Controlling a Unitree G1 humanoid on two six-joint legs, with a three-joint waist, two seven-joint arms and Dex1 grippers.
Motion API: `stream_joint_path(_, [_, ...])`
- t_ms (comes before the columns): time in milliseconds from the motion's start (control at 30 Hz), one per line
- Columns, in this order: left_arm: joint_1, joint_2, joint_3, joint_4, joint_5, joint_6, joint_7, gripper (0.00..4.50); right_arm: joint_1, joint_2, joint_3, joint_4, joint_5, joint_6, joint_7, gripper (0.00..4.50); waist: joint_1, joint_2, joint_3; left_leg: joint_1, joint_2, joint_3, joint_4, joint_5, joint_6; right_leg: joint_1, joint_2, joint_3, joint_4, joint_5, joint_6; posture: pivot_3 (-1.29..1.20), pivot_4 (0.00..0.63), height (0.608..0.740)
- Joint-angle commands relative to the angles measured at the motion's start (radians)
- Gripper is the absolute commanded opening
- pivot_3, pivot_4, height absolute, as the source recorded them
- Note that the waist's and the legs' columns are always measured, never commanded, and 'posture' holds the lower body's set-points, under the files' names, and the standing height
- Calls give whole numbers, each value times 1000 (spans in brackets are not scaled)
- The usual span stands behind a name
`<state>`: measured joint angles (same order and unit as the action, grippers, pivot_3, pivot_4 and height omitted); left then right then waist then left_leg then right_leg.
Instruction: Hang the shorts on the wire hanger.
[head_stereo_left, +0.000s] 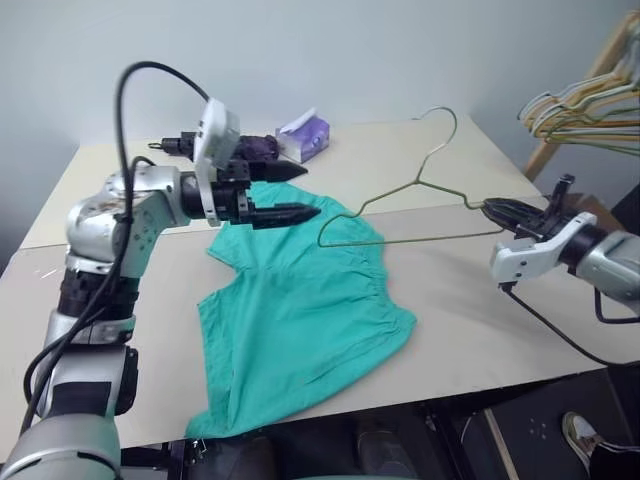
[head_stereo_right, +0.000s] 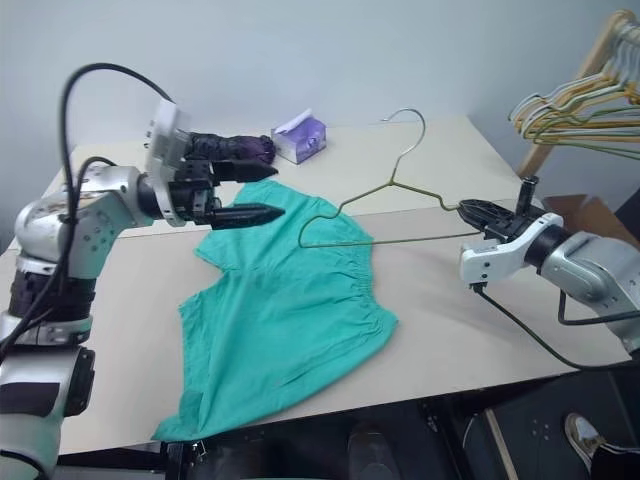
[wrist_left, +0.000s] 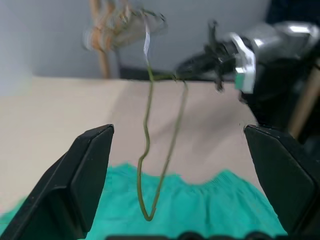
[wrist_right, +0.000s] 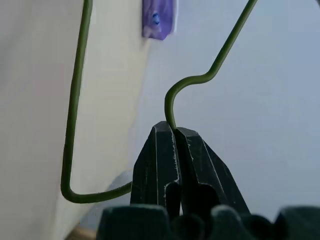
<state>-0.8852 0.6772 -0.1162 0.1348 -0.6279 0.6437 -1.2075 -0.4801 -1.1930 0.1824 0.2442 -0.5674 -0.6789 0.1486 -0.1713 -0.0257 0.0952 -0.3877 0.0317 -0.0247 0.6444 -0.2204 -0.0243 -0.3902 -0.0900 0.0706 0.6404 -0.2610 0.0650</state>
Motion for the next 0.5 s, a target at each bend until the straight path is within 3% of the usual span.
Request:
stream_joint_path(33, [-61,-14,-101,88,124,-30,-55,4500,-59,17,-14,11,-28,-98,-16,41,-15,0,-2,0,0,0,0,0,0,0,0,0,0,0,0,-177,0,740])
stream_joint_path(233, [-71,-72,-217,156,274,-47,-66,4500,-86,44,-46,-5,-26,-120,14,41,-54,1,-8,1,-2,-1,0,0,-1,1,-1,0,2,0,0,-190,0,740])
stream_joint_path(467, [-39,-112,-239,118,311,-11,-77,4500,-91,54,-71,-34,-18,-103,40,41,-80,2,-10,2,-2,-2,0,0,0,2,-1,0,3,0,0,-199,3,740])
stream_joint_path(500, [-37,-117,-237,115,312,-9,-78,4206,-93,56,-73,-37,-17,-103,45,0,-83,2,-10,2,-2,-2,0,0,0,2,-1,0,3,0,0,-200,5,740])
